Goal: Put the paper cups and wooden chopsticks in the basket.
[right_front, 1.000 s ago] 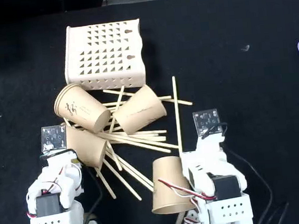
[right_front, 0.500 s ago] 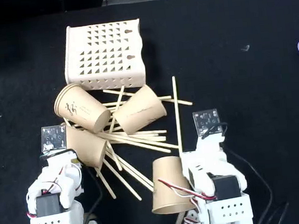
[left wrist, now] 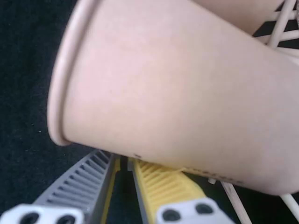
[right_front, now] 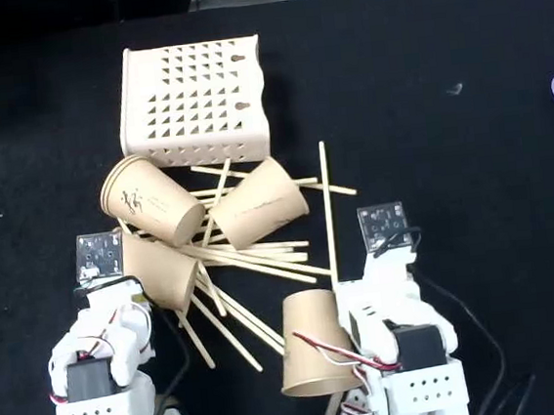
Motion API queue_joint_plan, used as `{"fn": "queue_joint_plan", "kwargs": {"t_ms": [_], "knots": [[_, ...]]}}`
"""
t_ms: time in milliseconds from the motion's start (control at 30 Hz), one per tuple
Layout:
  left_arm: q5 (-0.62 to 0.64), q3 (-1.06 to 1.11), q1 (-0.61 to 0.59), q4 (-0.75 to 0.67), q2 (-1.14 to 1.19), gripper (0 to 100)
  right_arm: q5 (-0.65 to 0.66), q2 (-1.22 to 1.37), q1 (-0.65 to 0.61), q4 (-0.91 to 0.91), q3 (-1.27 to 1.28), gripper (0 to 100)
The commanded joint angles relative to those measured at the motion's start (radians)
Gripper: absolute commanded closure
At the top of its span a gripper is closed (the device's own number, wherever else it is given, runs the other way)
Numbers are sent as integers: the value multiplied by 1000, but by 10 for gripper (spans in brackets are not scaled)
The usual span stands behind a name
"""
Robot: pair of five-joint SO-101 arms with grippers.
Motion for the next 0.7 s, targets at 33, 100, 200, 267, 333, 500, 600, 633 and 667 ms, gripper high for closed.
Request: {"fn": "queue_joint_plan", "kwargs": {"t_ms": [33,100,200,267,333,500,600,633,667], "knots": [[8,21,-10,5,-5,970,5,-94,-8,5,-4,983],[8,21,-5,5,-5,970,5,-94,-8,5,-4,983],[8,21,-5,5,-5,970,5,-94,-9,5,-4,983],[8,21,-4,5,-5,970,5,-94,-9,5,-4,983],[8,21,4,5,-5,970,5,-94,-9,5,-4,983],[8,21,7,5,-5,970,2,-94,-11,5,-4,983],[8,21,7,5,-5,970,6,-94,-11,-6,-4,980],[6,21,-2,5,-5,970,6,-94,-11,-21,-4,980],[5,21,-7,5,-5,970,6,-94,-11,-46,-4,980]]}}
